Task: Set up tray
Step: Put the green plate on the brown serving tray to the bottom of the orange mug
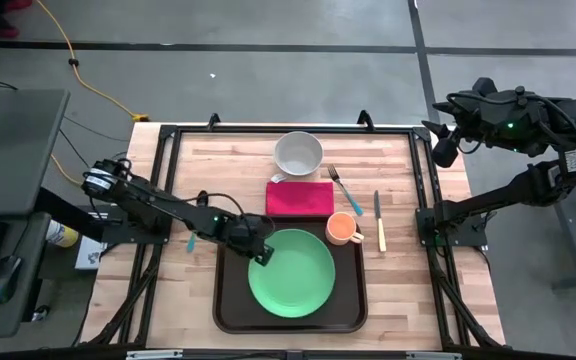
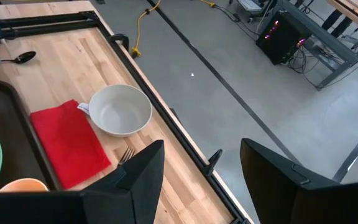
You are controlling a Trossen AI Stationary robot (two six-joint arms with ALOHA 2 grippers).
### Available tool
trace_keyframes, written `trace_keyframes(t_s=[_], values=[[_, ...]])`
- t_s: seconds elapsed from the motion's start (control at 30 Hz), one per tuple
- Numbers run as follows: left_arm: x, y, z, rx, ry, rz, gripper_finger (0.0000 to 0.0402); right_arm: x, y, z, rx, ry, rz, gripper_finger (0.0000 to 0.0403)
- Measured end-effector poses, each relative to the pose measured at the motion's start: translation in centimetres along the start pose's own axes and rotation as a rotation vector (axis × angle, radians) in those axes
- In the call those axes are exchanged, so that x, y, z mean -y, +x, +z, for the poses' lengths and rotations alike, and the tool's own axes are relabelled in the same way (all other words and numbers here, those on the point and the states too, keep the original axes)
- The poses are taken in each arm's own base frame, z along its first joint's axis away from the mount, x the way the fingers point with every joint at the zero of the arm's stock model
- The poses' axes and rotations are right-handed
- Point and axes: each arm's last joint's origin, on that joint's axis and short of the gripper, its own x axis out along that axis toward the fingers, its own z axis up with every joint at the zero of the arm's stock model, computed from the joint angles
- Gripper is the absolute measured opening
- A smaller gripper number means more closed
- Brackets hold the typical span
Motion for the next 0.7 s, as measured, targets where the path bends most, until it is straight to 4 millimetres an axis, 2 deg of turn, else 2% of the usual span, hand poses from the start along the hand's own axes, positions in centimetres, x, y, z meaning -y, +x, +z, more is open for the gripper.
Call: trace_keyframes(t_s=[0.23, 0.5, 0.7], values=[[2.8, 0.7, 1.2, -0.007, 0.068, -0.009, 0.0014, -0.1, 0.0, 0.0, -0.003, 0.000, 0.026, 0.0191], [6.1, 1.4, 2.1, -0.083, 0.188, 0.090, 0.0014, -0.1, 0.0, 0.0, -0.005, -0.001, 0.043, 0.0191], [6.7, 1.7, 2.6, -0.112, 0.243, 0.179, 0.0014, -0.2, 0.0, 0.0, -0.008, 0.001, 0.068, 0.0191]])
